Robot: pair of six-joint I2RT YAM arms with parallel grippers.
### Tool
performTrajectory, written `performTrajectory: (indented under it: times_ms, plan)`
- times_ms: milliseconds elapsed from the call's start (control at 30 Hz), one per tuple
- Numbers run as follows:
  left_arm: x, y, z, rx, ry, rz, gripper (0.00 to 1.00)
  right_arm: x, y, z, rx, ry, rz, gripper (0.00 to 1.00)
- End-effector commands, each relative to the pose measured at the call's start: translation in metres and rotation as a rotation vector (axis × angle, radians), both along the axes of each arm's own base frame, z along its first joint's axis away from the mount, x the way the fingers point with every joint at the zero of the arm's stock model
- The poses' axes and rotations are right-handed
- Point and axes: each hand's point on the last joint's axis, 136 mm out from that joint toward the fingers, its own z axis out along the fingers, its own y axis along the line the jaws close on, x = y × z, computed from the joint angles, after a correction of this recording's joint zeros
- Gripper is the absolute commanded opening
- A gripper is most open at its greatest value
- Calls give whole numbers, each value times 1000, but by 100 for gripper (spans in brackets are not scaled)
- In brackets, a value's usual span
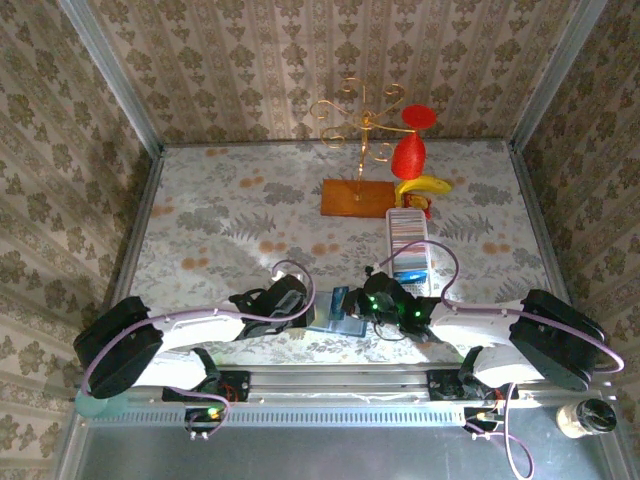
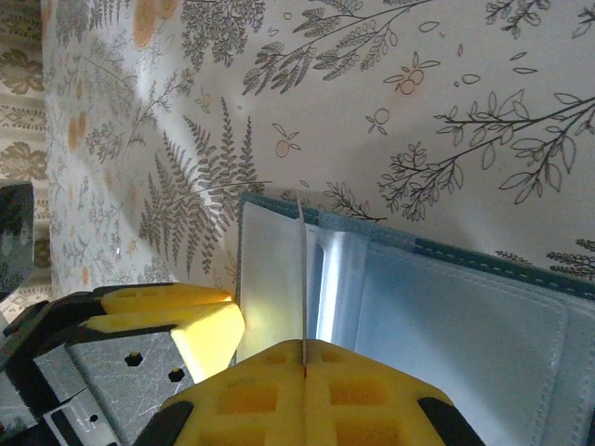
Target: Put the credit cards into the card holder
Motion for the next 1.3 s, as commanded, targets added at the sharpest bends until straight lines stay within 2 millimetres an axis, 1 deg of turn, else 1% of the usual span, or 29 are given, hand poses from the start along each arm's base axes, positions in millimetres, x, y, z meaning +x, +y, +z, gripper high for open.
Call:
performTrajectory:
  times_ms: [0, 233, 667, 867, 1067, 1267]
  plan:
    - [-12, 9, -15, 68, 54, -13, 25, 3, -5, -4, -10, -10, -40, 0]
    - [-12, 9, -16, 72, 57, -12, 24, -2, -13, -13, -58, 8, -53, 0]
    - [-12, 7, -17, 73, 59, -14, 24, -6, -27, -16, -78, 8, -87, 0]
    - [-12, 7, -17, 72, 57, -15, 24, -5, -23, -16, -60, 8, -86, 0]
    - [-13, 6, -17, 71, 59, -16, 24, -6, -16, -20, -36, 27, -76, 0]
    - [-13, 6, -17, 70, 59, -15, 24, -8, -8, -18, -30, 35, -59, 0]
